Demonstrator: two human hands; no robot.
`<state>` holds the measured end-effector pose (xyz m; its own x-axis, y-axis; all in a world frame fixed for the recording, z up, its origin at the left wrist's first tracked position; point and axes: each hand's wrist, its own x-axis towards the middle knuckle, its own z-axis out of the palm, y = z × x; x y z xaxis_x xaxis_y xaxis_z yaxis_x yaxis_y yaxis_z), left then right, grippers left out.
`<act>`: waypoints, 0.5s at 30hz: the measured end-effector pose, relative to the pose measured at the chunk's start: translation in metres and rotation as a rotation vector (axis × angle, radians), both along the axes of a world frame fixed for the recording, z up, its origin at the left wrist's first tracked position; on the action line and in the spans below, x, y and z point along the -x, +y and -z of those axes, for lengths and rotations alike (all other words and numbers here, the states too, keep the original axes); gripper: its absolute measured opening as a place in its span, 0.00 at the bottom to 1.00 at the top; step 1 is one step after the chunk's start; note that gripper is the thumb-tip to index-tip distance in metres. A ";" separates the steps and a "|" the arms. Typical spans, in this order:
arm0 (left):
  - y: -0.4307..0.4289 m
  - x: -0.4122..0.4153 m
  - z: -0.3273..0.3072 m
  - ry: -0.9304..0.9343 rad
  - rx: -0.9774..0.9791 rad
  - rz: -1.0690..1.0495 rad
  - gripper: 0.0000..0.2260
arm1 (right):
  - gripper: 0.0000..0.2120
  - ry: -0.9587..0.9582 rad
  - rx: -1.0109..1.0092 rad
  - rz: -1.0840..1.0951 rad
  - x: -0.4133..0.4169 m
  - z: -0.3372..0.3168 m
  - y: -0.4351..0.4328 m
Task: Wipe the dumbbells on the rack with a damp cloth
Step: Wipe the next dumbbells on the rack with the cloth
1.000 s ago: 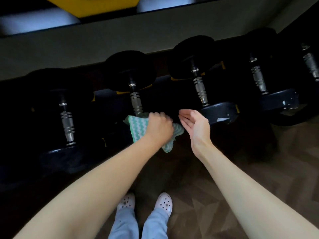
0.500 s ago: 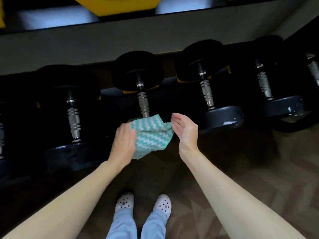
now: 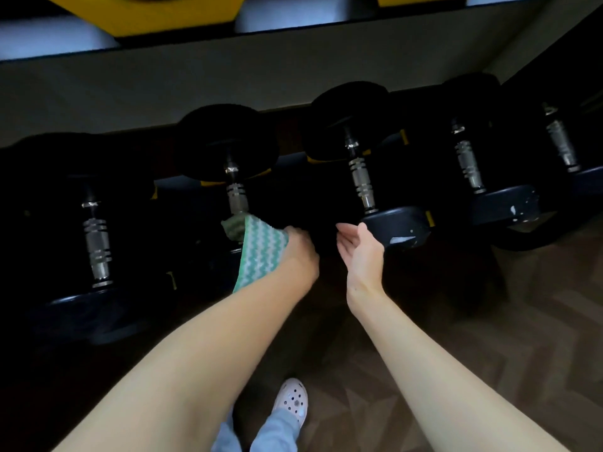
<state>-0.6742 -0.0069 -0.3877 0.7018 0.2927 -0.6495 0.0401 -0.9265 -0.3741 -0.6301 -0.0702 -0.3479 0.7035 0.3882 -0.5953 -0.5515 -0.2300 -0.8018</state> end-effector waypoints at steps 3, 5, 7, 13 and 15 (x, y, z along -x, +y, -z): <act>0.005 0.001 0.002 -0.017 0.045 -0.039 0.19 | 0.18 0.069 0.014 0.016 0.000 0.002 -0.003; 0.009 0.013 0.003 -0.128 0.065 -0.068 0.18 | 0.20 0.109 0.034 -0.024 0.003 0.003 -0.006; 0.010 0.030 0.003 -0.305 0.089 -0.103 0.18 | 0.22 0.167 0.020 -0.087 0.010 0.003 -0.008; 0.019 0.084 0.002 -0.894 0.062 -0.242 0.20 | 0.23 0.315 -0.053 -0.188 0.028 -0.004 0.002; 0.020 0.097 0.001 -0.924 0.079 -0.355 0.20 | 0.22 0.281 -0.050 -0.205 0.032 -0.005 0.005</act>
